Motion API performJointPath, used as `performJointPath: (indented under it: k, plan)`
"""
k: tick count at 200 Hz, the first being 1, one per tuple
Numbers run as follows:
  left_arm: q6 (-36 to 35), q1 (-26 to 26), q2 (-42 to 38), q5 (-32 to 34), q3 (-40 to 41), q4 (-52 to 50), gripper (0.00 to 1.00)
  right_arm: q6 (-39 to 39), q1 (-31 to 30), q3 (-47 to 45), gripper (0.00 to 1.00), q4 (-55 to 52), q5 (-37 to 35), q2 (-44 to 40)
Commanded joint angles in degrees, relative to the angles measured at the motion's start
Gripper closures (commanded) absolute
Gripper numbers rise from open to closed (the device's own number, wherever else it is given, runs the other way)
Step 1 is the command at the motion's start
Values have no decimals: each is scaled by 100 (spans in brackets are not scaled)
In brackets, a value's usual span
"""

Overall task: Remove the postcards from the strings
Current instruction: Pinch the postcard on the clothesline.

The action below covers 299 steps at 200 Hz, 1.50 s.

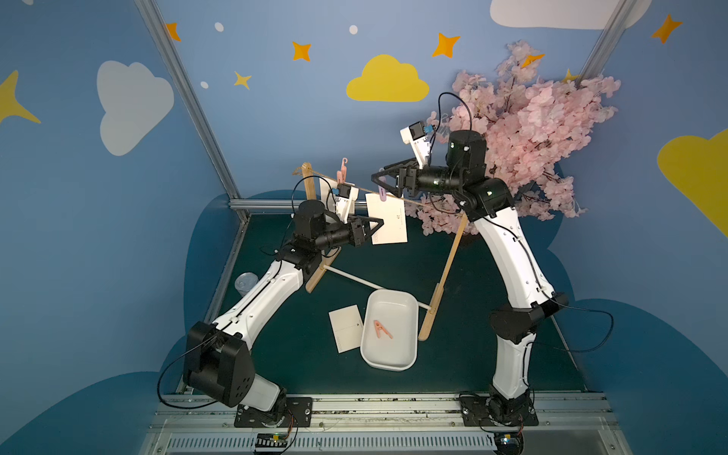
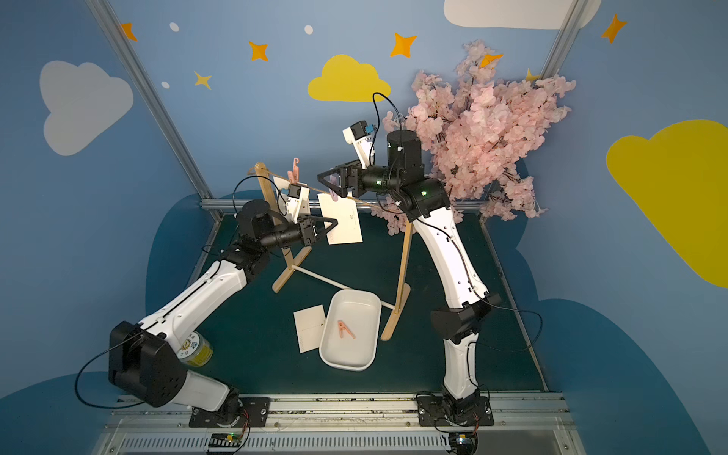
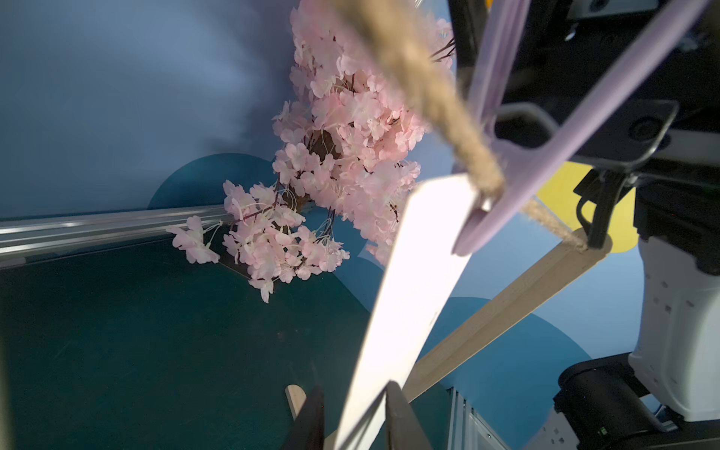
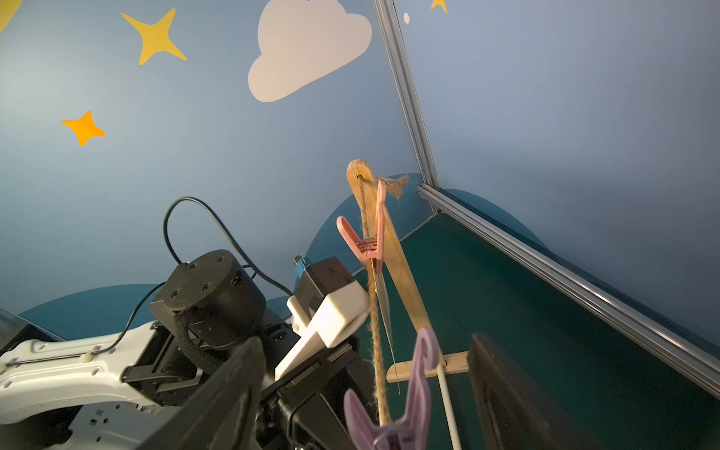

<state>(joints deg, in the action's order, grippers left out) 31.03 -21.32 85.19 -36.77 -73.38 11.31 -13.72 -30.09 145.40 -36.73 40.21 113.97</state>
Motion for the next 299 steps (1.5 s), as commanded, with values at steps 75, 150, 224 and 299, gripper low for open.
performJointPath:
  k: [75,150,224,299]
  plan:
    - [-62,40,-205,-111,79,64,92,377,-24,153,17,-272,244,92]
    - [-71,45,-248,-84,96,47,96,466,-41,155,17,-308,328,196]
    - [-79,58,-248,-57,105,38,96,453,-41,150,27,-272,477,241]
    - [-81,58,-283,-50,121,37,96,464,-41,153,48,-291,541,257]
